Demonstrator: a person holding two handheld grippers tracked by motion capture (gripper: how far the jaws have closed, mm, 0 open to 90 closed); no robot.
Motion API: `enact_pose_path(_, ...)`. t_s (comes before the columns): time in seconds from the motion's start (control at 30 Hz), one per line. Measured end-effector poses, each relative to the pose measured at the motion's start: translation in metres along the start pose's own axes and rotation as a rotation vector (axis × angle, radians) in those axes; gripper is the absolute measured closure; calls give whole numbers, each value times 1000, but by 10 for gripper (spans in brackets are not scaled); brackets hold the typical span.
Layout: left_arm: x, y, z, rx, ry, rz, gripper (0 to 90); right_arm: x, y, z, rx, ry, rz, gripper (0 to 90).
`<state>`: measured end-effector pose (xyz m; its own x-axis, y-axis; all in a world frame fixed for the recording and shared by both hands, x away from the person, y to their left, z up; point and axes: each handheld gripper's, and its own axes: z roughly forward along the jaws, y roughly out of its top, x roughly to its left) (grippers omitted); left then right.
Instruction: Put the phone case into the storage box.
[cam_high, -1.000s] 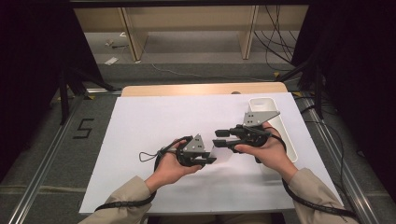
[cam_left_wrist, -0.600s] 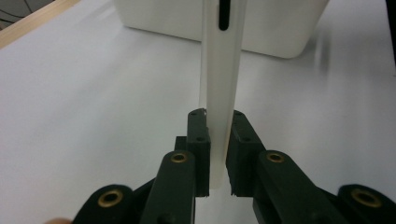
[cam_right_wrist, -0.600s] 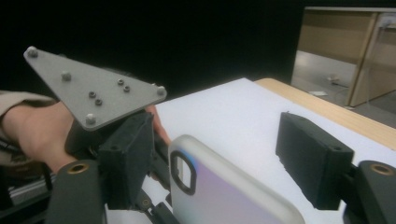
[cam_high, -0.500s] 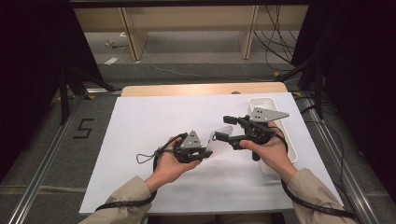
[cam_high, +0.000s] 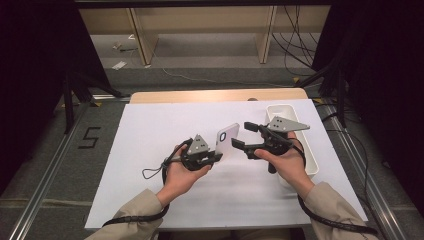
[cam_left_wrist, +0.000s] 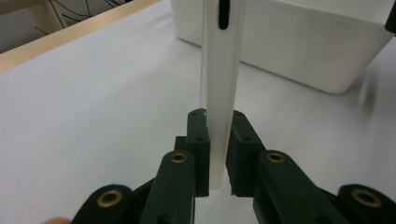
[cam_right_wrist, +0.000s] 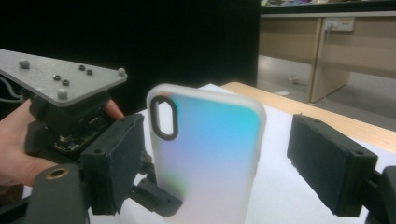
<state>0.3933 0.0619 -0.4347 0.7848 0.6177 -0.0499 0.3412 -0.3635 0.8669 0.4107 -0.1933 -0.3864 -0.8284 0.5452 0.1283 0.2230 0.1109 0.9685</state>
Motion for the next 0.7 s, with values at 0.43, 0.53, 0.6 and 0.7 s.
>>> enact_pose_path(0.43,-1,2,2,-10,23,-29,807,0,-5,2,-2,-54,19,154)
enact_pose_path(0.53,-2,2,3,-9,22,-32,807,1,-5,2,0,-59,18,144)
enact_pose_path(0.6,-2,3,4,-10,23,-32,807,1,-5,3,-2,-59,25,135)
enact_pose_path(0.7,-2,3,4,-9,21,-36,807,1,-5,3,1,-63,15,119)
